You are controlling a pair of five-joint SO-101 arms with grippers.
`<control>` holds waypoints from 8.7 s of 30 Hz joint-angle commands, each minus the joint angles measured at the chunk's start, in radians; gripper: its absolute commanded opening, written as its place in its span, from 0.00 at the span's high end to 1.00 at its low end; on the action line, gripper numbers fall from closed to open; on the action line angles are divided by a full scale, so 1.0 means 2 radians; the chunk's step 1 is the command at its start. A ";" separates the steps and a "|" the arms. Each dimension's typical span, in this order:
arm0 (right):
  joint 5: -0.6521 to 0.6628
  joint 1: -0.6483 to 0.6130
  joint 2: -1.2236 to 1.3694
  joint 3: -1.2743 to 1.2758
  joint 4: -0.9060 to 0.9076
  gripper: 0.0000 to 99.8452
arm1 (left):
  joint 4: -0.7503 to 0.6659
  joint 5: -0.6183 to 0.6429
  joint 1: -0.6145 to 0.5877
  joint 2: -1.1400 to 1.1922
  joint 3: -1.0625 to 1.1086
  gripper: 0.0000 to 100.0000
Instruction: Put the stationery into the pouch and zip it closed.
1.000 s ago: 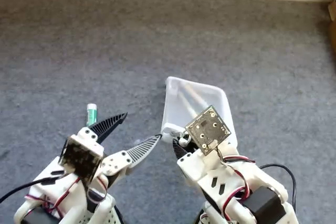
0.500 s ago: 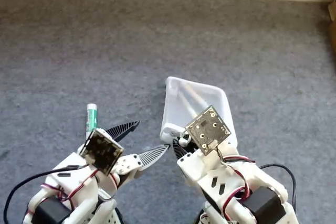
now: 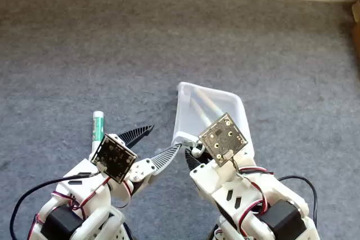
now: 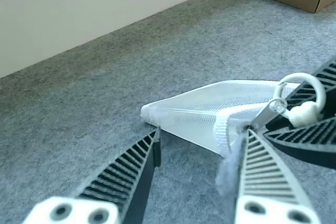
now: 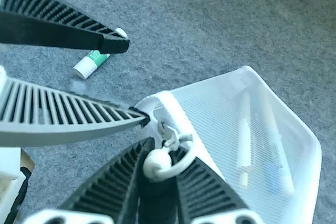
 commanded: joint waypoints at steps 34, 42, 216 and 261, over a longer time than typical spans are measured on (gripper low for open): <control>0.016 0.009 -0.004 -0.033 0.057 1.00 | -0.074 -0.054 -0.033 -0.003 0.059 0.99; 0.041 0.038 -0.004 -0.050 0.105 1.00 | -0.028 -0.054 -0.033 -0.003 0.024 0.99; -0.131 -0.064 0.870 -0.535 -0.080 0.93 | -0.004 0.072 -0.729 -0.004 -0.119 0.99; -0.068 0.172 0.293 -0.156 -0.086 0.93 | 0.099 0.071 -0.274 0.353 -0.422 0.99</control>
